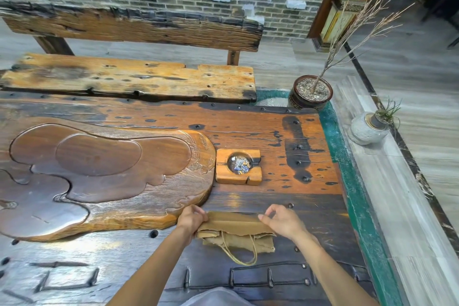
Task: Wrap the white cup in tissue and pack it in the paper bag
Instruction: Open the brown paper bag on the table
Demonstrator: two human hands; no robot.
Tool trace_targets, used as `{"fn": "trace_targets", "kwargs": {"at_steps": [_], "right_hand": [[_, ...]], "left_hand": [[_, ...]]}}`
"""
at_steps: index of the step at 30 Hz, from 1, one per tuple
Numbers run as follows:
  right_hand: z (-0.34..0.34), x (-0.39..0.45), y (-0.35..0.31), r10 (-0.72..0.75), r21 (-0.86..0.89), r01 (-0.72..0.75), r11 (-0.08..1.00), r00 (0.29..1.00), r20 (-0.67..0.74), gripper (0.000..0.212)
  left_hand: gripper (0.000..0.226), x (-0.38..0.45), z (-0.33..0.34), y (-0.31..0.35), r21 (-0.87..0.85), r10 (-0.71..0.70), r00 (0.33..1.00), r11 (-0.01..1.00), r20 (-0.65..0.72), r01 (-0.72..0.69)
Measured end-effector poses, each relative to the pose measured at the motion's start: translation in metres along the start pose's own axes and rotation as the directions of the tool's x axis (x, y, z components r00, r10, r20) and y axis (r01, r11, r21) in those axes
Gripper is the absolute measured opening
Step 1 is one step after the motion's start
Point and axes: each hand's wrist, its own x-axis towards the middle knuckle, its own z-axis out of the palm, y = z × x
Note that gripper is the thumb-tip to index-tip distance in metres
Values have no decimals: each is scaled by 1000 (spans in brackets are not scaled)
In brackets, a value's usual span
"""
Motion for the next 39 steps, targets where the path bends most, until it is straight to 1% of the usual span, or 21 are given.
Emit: {"fn": "trace_targets", "kwargs": {"at_steps": [1, 2, 4, 6, 7, 9, 12, 14, 16, 18, 20, 22, 24, 25, 27, 29, 30, 32, 35, 37, 39], "right_hand": [[-4, -6, -1, -103, -39, 102, 994, 994, -21, 39], [-9, -13, -4, -211, -11, 211, 977, 977, -2, 44], [-19, -32, -16, -360, 80, 351, 933, 918, 166, 55], [-19, -46, -29, -373, 44, 383, 923, 856, 358, 64], [-16, -49, -33, -377, -9, 412, 911, 843, 383, 63], [-7, -51, -41, -407, -69, 453, 889, 850, 335, 50], [-5, -51, -50, -418, -129, 466, 875, 863, 283, 26], [-6, -50, -52, -411, -172, 467, 868, 867, 282, 33], [-9, -47, -53, -427, -168, 477, 863, 865, 263, 41], [-13, -44, -55, -434, -148, 476, 867, 867, 245, 43], [-18, -43, -58, -419, -129, 456, 881, 876, 238, 42], [-20, -44, -60, -405, -107, 436, 893, 885, 229, 42], [-20, -45, -63, -396, -96, 421, 902, 895, 208, 43], [-19, -45, -64, -394, -92, 417, 904, 898, 197, 43], [-18, -46, -66, -394, -84, 413, 907, 901, 181, 44], [-17, -48, -67, -389, -67, 405, 912, 905, 169, 43], [-17, -49, -68, -385, -50, 397, 916, 909, 160, 42], [-18, -53, -67, -379, -11, 384, 923, 916, 133, 38], [-20, -58, -60, -352, 22, 352, 936, 931, 94, 29], [-21, -63, -53, -337, -4, 338, 941, 941, 35, 25], [-22, -72, -47, -347, -82, 340, 937, 933, -97, 25]], "left_hand": [[21, -3, 0, 1, 0, 0, 1000, 1000, 17, 0], [20, -6, 0, 3, -2, 4, 999, 1000, 37, -4], [17, -9, 0, 5, 7, 2, 998, 1000, 59, -2], [17, -12, -1, 8, 33, -6, 998, 999, 66, 4], [17, -12, -1, 8, 43, -8, 997, 999, 72, 5], [15, -15, -1, 8, 50, -5, 996, 999, 84, 1], [11, -21, 0, 7, 28, 18, 997, 999, 73, -20], [9, -30, -1, 10, 56, 21, 999, 998, 48, -24], [27, -36, -5, 12, 151, 24, 999, 988, 43, -30], [47, -43, -11, 14, 188, 75, 996, 979, 45, -82], [52, -53, -17, 16, 81, 133, 986, 987, 96, -141], [50, -64, -23, 14, -32, 186, 966, 983, 178, -183], [42, -77, -26, 11, -47, 235, 932, 972, 275, -231], [43, -81, -28, 9, -37, 262, 914, 964, 308, -264], [50, -84, -25, 8, 27, 313, 888, 940, 337, -341], [60, -78, -20, 7, 161, 354, 901, 902, 252, -400], [51, -75, -17, 7, 239, 380, 906, 877, 187, -417], [27, -69, -12, 11, 363, 465, 880, 807, 97, -466], [24, -68, -9, 21, 499, 592, 800, 665, 103, -556], [23, -64, -9, 24, 521, 617, 774, 617, 145, -590], [23, -62, -9, 24, 529, 629, 759, 593, 166, -607]]}}
